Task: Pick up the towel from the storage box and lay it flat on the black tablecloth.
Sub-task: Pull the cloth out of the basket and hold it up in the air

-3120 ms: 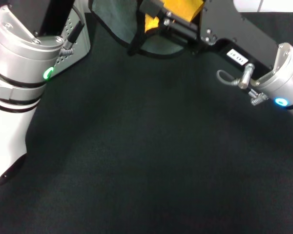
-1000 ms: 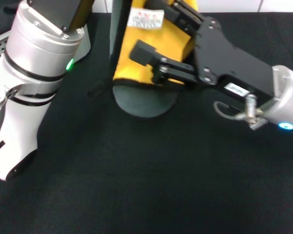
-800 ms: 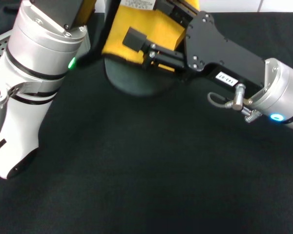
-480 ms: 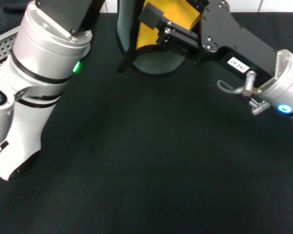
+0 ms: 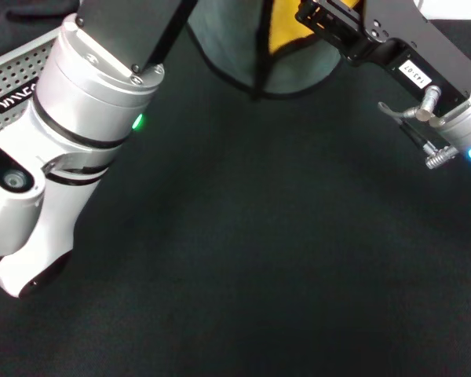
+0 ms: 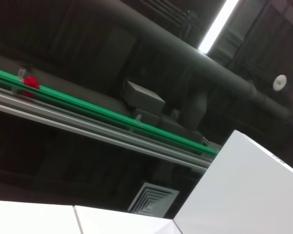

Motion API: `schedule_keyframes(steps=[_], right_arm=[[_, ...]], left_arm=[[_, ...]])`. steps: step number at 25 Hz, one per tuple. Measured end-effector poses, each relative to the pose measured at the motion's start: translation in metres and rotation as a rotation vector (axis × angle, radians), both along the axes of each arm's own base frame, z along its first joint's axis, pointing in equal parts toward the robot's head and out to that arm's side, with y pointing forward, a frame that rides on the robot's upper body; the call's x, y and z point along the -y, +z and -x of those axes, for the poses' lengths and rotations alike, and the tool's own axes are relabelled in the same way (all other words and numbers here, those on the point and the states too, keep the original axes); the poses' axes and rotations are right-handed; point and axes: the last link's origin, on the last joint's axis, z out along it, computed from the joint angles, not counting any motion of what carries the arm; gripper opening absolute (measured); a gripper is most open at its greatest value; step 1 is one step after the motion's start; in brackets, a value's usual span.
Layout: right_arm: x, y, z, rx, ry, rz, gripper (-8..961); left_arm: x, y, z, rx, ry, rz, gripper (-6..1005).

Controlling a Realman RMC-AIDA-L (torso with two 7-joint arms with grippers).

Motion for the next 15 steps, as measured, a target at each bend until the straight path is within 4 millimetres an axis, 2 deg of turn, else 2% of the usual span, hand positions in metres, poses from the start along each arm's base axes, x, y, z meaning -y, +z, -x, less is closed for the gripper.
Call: schedule_keyframes(steps=[6, 15], right_arm=[[-0.0084, -0.0011, 0.0013, 0.02, -0.034, -0.006, 859], [-0.0076, -0.0091, 0.0086, 0.048, -0.004, 0.027, 859]], left_arm=[[0.0051, -0.0053, -0.0034, -0.016, -0.017, -0.014, 4], [0.0074, -0.0078, -0.0063, -0.025, -0.025, -0.031, 4]])
